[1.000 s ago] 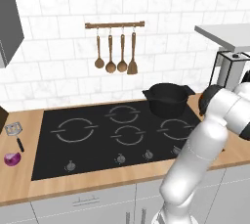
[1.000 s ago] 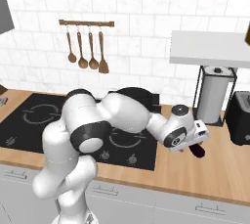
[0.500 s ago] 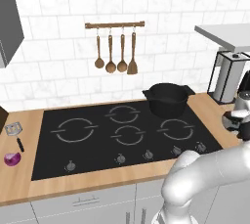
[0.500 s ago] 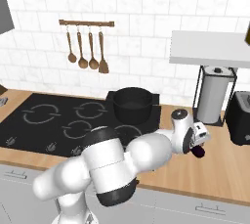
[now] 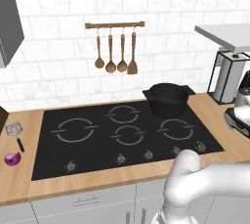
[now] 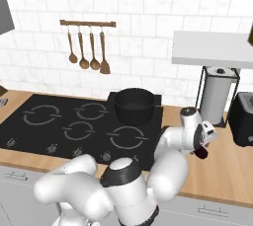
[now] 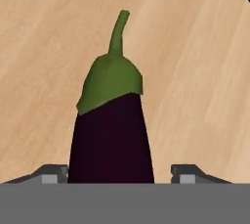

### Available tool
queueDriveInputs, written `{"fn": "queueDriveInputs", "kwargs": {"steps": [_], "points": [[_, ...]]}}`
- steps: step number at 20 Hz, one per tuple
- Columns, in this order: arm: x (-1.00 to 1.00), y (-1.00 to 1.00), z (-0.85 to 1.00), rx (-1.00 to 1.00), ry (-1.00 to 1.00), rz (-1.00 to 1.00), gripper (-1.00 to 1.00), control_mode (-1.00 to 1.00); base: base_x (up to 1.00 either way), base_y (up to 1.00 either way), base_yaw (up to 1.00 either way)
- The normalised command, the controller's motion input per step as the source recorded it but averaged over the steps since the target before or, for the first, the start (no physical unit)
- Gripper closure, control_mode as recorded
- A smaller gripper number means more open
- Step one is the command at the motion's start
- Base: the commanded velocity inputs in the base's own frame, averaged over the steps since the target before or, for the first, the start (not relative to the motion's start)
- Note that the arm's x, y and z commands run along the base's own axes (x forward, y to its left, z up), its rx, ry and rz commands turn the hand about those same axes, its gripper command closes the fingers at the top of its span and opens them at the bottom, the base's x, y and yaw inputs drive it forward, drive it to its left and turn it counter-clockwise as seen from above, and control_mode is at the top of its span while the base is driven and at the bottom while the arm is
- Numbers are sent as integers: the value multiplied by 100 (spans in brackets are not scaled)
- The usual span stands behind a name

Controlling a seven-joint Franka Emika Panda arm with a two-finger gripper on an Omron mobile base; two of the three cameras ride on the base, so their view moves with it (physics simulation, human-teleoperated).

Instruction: Put the onion and eggplant in the pot. Retrieve the spatula and lightly stir the vegetables in the pot.

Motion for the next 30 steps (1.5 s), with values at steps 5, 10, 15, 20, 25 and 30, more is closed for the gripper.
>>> {"fn": "queueDriveInputs", "kwargs": {"steps": [5,10,15,20,25,30], "points": [[-4,-26,-49,0,20,8,100,-100,0,0,0],[-64,-16,-20,4,6,4,100,-100,0,0,0],[-100,72,0,23,-29,0,100,-100,0,0,0],[-83,100,37,19,-40,-1,100,-100,0,0,0],[-52,100,100,5,-4,0,100,-100,0,0,0],[-28,100,100,-11,-6,0,100,-100,0,0,0]]}}
